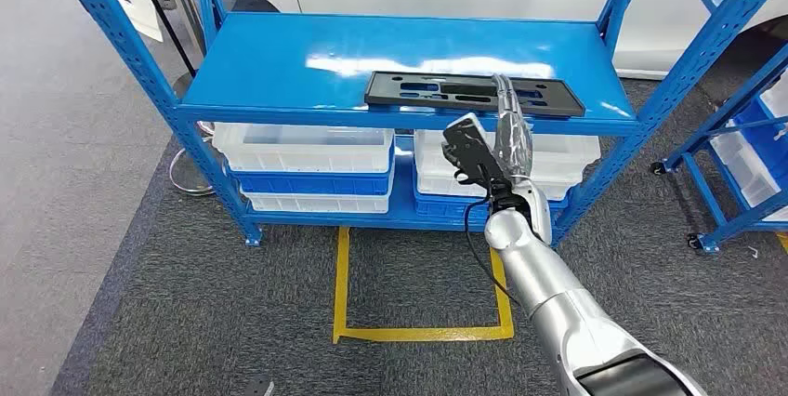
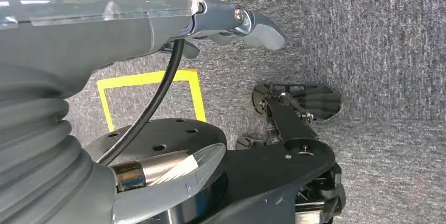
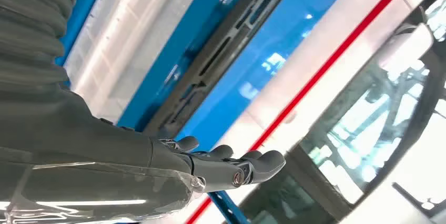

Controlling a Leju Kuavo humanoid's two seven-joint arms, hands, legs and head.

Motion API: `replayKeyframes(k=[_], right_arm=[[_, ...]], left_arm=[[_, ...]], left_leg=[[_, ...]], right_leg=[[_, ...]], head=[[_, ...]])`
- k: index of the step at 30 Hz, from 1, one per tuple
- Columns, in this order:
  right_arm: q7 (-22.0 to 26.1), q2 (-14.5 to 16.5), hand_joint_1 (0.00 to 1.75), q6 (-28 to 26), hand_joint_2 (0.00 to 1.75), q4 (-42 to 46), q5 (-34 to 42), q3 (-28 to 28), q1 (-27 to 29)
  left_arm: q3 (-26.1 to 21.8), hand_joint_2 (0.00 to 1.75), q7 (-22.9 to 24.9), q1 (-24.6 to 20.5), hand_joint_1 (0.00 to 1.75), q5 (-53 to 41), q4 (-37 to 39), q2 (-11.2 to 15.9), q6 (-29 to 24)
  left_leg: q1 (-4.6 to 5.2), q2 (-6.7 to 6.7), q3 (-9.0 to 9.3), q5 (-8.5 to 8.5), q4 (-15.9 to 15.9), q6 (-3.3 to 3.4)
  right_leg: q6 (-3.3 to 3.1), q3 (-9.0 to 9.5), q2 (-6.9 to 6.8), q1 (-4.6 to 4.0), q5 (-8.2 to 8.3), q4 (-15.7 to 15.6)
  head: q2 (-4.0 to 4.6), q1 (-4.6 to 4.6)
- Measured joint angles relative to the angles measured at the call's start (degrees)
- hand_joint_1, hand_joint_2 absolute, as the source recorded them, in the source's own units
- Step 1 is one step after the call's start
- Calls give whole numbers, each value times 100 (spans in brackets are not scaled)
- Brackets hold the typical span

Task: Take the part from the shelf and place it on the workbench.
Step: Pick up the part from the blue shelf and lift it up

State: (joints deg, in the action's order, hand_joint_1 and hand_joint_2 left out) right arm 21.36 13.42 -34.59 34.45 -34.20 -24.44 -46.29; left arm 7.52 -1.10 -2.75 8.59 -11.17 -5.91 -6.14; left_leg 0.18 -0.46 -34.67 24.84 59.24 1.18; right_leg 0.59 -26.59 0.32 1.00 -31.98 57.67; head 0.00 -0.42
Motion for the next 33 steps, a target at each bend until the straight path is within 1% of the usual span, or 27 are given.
replayKeyframes(k=[5,7,8,9,12,13,14,15,17,18,19,22,26,30,33], right_arm=[[-7,0,0,-22,175,183,-60,-43,54],[-130,0,0,-114,175,269,-340,-49,90],[-248,1,0,-216,175,356,-741,-46,144],[-391,6,0,-330,175,479,-1412,-25,233],[-815,53,0,-504,175,901,-4017,97,631],[-1014,65,0,-508,175,1004,-4640,111,762],[-1314,59,0,-510,175,1087,-5060,81,870],[-1676,30,0,-511,175,1139,-5307,-4,942],[-2437,-94,0,-512,175,1171,-5509,-320,978],[-2683,-174,0,-512,175,1147,-5532,-522,958],[-2822,-252,0,-512,175,1109,-5544,-724,935],[-2868,-406,0,-512,175,917,-5562,-1161,869],[-2949,-515,0,-512,175,583,-5572,-1500,763],[-3230,-564,0,-513,175,-187,-5563,-2302,475],[-3259,-583,0,-515,175,-595,-5502,-2750,362]], left_arm=[[0,175,3,5,0,-5,2,-10,0],[0,175,8,4,0,-15,2,-13,-9],[0,175,16,5,0,-26,2,-15,-17],[1,175,29,4,0,-46,2,-18,-26],[8,175,91,-17,0,-125,2,-27,-58],[15,175,115,-30,0,-157,2,-29,-69],[30,175,143,-42,0,-200,2,-29,-75],[51,175,171,-51,0,-246,2,-29,-76],[97,87,223,-64,0,-334,2,-29,-68],[116,44,240,-71,0,-362,2,-29,-55],[132,0,252,-80,0,-385,2,-29,-36],[170,0,273,-109,0,-425,2,-29,21],[204,0,289,-116,0,-455,2,-32,37],[251,0,292,-139,0,-526,4,-52,20],[256,0,276,-148,0,-536,4,-62,20]], left_leg=[[0,0,0,0,0,0],[-1,-1,0,0,0,0],[-1,-2,0,0,0,0],[-1,-2,0,1,0,-1],[-1,-2,0,3,0,-2],[-1,-3,-1,4,0,-2],[-1,-4,-2,4,0,-2],[-1,-5,-3,4,-1,-2],[-1,-5,-5,4,-1,-2],[-1,-4,-5,4,-1,-2],[-1,-3,-4,4,-1,-2],[0,-3,-3,2,0,0],[1,-5,-4,1,0,0],[1,-4,-4,2,1,0],[1,-8,-4,2,1,0]], right_leg=[[0,0,0,-1,0,0],[0,0,-1,-1,0,0],[0,1,-2,-1,0,0],[0,2,-3,-1,0,0],[0,1,-2,-1,-1,0],[0,0,-4,-1,-1,0],[0,-2,-6,-1,-2,-1],[0,-3,-8,-1,-2,-1],[0,-4,-7,-1,-2,-1],[0,-5,-4,-1,-2,-1],[0,-5,-1,-1,-1,-1],[2,-3,-4,0,1,-1],[2,-2,-7,1,1,-1],[2,-3,-5,1,1,-1],[3,-2,-11,0,1,-1]], head=[[0,0],[0,0],[0,0],[0,0],[0,0],[0,0],[0,0],[0,0],[0,0],[0,0],[0,0],[0,0],[0,0],[0,0],[0,0]])
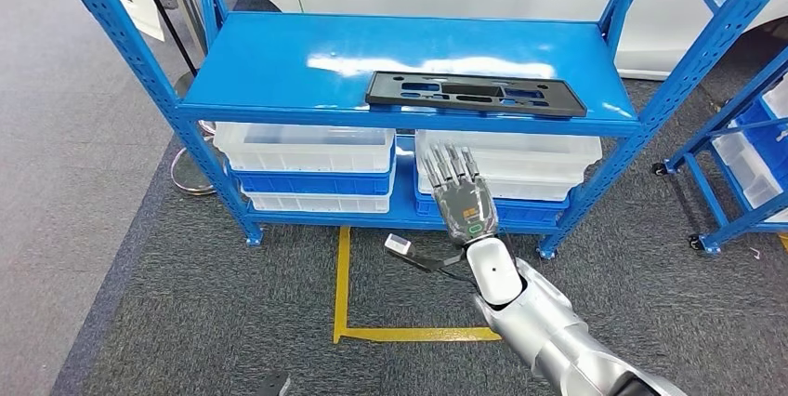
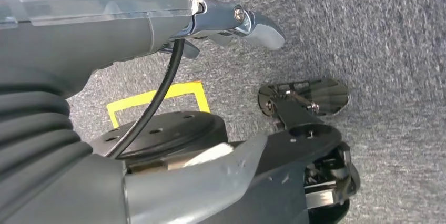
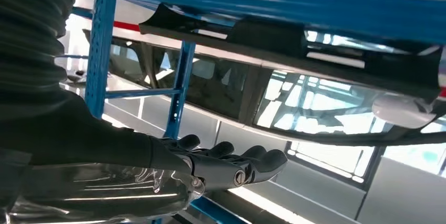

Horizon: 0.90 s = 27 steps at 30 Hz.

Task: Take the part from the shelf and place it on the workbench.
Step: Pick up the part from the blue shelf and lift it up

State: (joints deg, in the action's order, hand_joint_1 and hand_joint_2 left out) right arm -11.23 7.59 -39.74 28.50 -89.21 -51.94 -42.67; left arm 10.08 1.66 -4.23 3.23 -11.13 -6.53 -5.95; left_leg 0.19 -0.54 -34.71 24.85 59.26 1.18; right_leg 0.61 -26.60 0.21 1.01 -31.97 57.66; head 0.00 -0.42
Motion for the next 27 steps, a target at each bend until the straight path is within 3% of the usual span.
replayKeyframes(k=[13,27], right_arm=[[46,13,0,-4,175,-431,-44,-264,-214],[264,63,0,-7,175,-132,-43,-85,-225]], left_arm=[[0,0,16,-4,0,-31,1,-16,-20],[0,0,18,-4,0,-99,1,-18,-38]], left_leg=[[0,1,0,0,0,0],[0,1,1,0,0,0]], right_leg=[[0,0,0,0,0,0],[0,1,0,-1,0,0]], head=[[0,0],[0,0]])
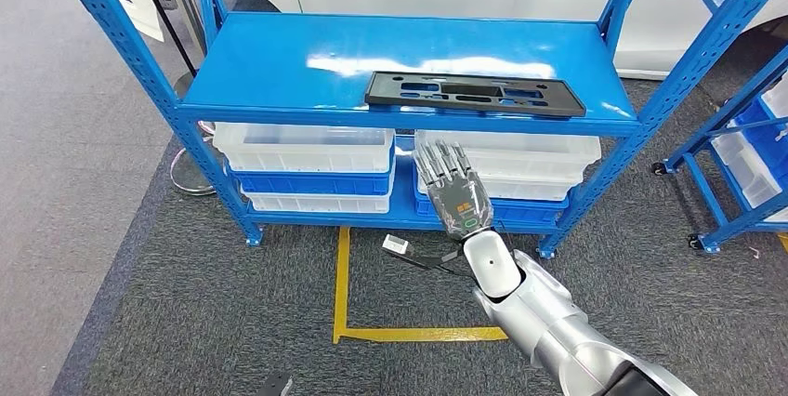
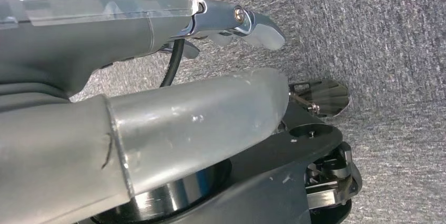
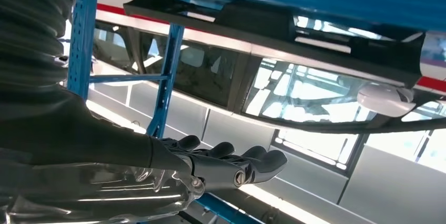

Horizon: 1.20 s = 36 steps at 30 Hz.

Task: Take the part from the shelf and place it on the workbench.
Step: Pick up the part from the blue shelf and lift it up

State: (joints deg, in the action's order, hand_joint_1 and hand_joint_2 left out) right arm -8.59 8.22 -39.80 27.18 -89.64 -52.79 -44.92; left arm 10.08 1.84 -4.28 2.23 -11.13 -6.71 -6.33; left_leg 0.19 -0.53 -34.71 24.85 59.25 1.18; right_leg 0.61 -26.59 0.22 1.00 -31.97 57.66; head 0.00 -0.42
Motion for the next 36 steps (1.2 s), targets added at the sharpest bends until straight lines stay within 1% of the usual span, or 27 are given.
replayKeyframes(k=[3,7,9,10,11,12,13,14,15,16,17,18,19,20,21,22,25,26,27,29,30,31,32,33,34,35,36], right_arm=[[67,28,0,0,175,90,5,144,-5],[116,63,0,0,175,159,7,257,-8],[137,84,0,-2,175,207,7,308,-15],[144,90,0,-4,175,233,7,330,-24],[149,93,0,-7,175,255,7,348,-35],[152,92,0,-9,175,266,7,361,-40],[157,90,0,-10,175,272,7,370,-37],[160,85,0,-11,175,275,7,377,-22],[164,81,0,-11,175,275,7,387,-3],[169,76,0,-11,175,275,7,399,10],[171,74,0,-11,175,276,7,412,15],[175,74,0,-11,175,277,7,425,15],[178,72,0,-10,175,278,8,436,13],[181,70,0,-10,175,278,8,443,14],[185,70,0,-10,175,277,9,449,18],[187,69,0,-10,175,277,11,455,23],[188,79,0,-14,175,286,17,476,20],[188,86,0,-15,175,291,18,483,13],[189,92,0,-15,175,294,18,490,11],[209,99,0,-14,175,292,21,504,23],[228,101,0,-14,175,291,27,514,38],[253,101,0,-13,175,291,34,528,52],[274,103,0,-13,175,291,42,544,61],[286,109,0,-13,175,292,47,560,64],[292,114,0,-13,175,292,48,574,63],[293,122,0,-14,175,292,46,587,58],[293,128,0,-16,175,292,41,599,53]], left_arm=[[1,0,0,-1,0,-30,0,1,11],[9,0,-2,-11,0,-68,0,2,21],[19,0,-2,-16,0,-93,0,-1,23],[22,0,-2,-20,0,-101,0,-4,25],[25,0,-2,-25,0,-104,0,-7,26],[27,0,-2,-31,0,-106,0,-10,27],[28,0,-2,-36,0,-108,0,-13,27],[29,0,-3,-37,0,-109,0,-14,27],[30,0,-3,-33,0,-112,0,-16,28],[31,0,-3,-28,0,-116,0,-18,28],[32,0,-3,-24,0,-121,0,-21,30],[34,0,-2,-21,0,-126,0,-26,31],[37,0,-3,-24,0,-131,1,-31,32],[42,0,-3,-30,0,-137,3,-34,33],[48,0,-3,-33,0,-143,4,-37,34],[56,0,-2,-35,0,-149,6,-38,34],[76,0,-1,-42,0,-162,7,-39,34],[80,0,-1,-51,0,-166,7,-39,34],[82,0,-1,-57,0,-168,7,-39,34],[86,0,5,-60,0,-173,7,-39,30],[87,0,9,-55,0,-176,7,-39,27],[87,0,14,-50,0,-180,7,-39,24],[87,0,17,-46,0,-183,7,-39,22],[87,0,17,-45,0,-184,7,-39,21],[88,0,17,-44,0,-184,7,-39,21],[90,0,17,-44,0,-184,8,-39,21],[92,0,19,-50,0,-184,8,-39,21]], left_leg=[[8,0,-2,4,9,4],[32,-1,-15,27,30,39],[4,3,25,10,-47,83],[-13,9,55,-3,-98,109],[-29,14,86,-15,-144,133],[-27,19,102,-13,-163,148],[-24,21,109,-6,-166,159],[-21,18,116,7,-161,164],[-19,14,130,28,-153,165],[-18,10,153,54,-140,158],[-20,5,183,89,-121,146],[-21,2,213,132,-99,128],[-12,-1,231,172,-71,102],[-5,-3,232,202,-46,72],[2,-4,223,220,-30,40],[7,-4,214,224,-28,7],[-10,10,185,294,41,-94],[-20,14,96,388,225,-133],[-37,18,-62,517,524,-171],[-70,19,-495,758,1277,-232],[-86,19,-660,765,1510,-253],[-101,19,-728,655,1535,-269],[-116,20,-681,432,1330,-279],[-129,23,-548,152,950,-284],[-129,24,-394,-50,589,-286],[-119,23,-257,-166,282,-271],[-105,21,-178,-175,102,-243]], right_leg=[[7,1,0,10,4,-7],[38,5,4,38,12,-42],[65,10,1,31,-9,-25],[71,-38,-1,27,-64,83],[69,-155,-3,21,-165,311],[61,-358,-4,22,-302,663],[55,-627,-4,20,-438,1080],[52,-893,-3,19,-506,1445],[50,-1094,-4,20,-465,1654],[43,-1194,-4,22,-297,1643],[31,-1181,-6,24,-25,1407],[15,-1096,-7,24,265,1040],[0,-999,-8,11,477,707],[-17,-917,-6,1,589,453],[-32,-879,-1,-14,609,323],[-46,-871,8,-28,580,299],[-119,-821,28,3,568,222],[-148,-788,23,20,566,193],[-175,-757,14,29,556,176],[-207,-719,0,30,521,170],[-212,-696,-2,32,500,171],[-205,-663,1,37,475,172],[-192,-619,5,45,444,173],[-172,-569,10,54,407,176],[-144,-528,14,53,372,175],[-114,-504,16,49,343,178],[-83,-502,17,41,327,178]], head=[[0,1],[0,3],[0,0],[0,-2],[0,-3],[0,-3],[0,-3],[0,-3],[0,-3],[0,-3],[0,-3],[0,-4],[0,-4],[0,-3],[0,2],[0,7],[0,20],[0,27],[0,34],[0,40],[0,40],[0,39],[0,40],[0,39],[0,38],[0,42],[0,42]])
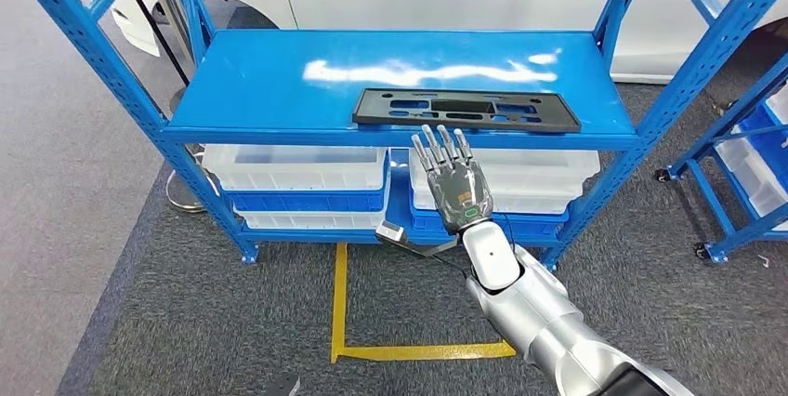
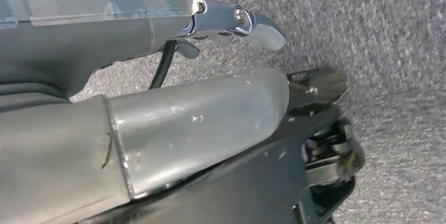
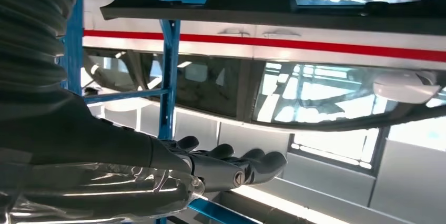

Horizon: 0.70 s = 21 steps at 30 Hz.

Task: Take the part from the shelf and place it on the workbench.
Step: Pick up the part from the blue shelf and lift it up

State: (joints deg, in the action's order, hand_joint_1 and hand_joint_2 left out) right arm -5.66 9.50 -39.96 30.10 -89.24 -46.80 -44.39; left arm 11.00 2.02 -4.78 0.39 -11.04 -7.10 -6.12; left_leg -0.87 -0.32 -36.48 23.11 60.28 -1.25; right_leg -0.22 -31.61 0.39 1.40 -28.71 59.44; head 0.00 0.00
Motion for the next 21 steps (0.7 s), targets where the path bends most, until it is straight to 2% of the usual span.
replayKeyframes(k=[3,5,6,8,9,10,11,13,14,15,17,19,21], right_arm=[[12,13,0,-6,175,7,-20,32,2],[23,22,0,-8,175,27,-22,61,-4],[26,25,0,-8,175,36,-22,79,-8],[39,21,0,-7,175,31,-20,114,5],[47,18,0,-7,175,18,-16,133,23],[55,14,0,-6,175,2,-12,154,40],[60,12,0,-6,175,-16,-4,179,48],[62,11,0,-6,175,-61,20,247,40],[60,12,0,-5,175,-95,38,286,28],[61,14,0,-5,175,-132,58,325,17],[63,15,0,-5,175,-202,99,392,1],[55,21,0,-7,175,-253,124,460,-12],[39,34,0,-7,175,-321,159,528,-50]], left_arm=[[6,0,9,-3,0,-4,1,4,-2],[7,0,14,4,0,-13,1,2,-4],[8,0,15,-1,0,-16,1,1,-3],[12,0,15,-12,0,-21,1,-1,-1],[14,0,15,-12,0,-21,1,0,2],[15,0,15,-8,0,-22,1,0,3],[15,0,15,-3,0,-22,1,0,5],[15,0,14,6,0,-22,1,-5,7],[15,0,15,5,0,-22,2,-10,7],[15,0,16,3,0,-22,2,-16,8],[15,0,18,-2,0,-27,3,-22,8],[15,0,20,3,0,-34,3,-18,10],[15,0,22,0,0,-41,3,-13,11]], left_leg=[[15,-11,61,110,-133,127],[4,-7,113,122,-184,214],[3,-4,144,132,-202,254],[26,-2,182,169,-203,315],[40,-5,202,190,-201,333],[55,-10,225,212,-198,344],[71,-17,257,237,-195,348],[95,-26,334,297,-193,343],[112,-30,356,324,-183,330],[114,-32,361,342,-176,311],[110,-30,346,358,-172,259],[107,-19,351,409,-157,200],[99,-10,207,602,186,135]], right_leg=[[88,-15,-6,-4,-25,-22],[128,-100,-15,1,-150,174],[135,-244,-19,0,-273,452],[134,-700,-23,-13,-527,1234],[128,-907,-23,-18,-560,1526],[115,-1028,-23,-22,-485,1627],[89,-1035,-23,-29,-296,1496],[-2,-788,-22,-71,198,773],[-46,-644,-24,-96,362,417],[-75,-547,-26,-123,436,183],[-89,-496,-19,-154,418,41],[-104,-442,-7,-115,414,-33],[-131,-354,-14,-61,414,-109]], head=[[0,2],[0,-2],[0,-6],[0,-10],[0,-11],[0,-11],[0,-11],[0,-11],[0,-4],[0,1],[0,13],[0,16],[0,35]])
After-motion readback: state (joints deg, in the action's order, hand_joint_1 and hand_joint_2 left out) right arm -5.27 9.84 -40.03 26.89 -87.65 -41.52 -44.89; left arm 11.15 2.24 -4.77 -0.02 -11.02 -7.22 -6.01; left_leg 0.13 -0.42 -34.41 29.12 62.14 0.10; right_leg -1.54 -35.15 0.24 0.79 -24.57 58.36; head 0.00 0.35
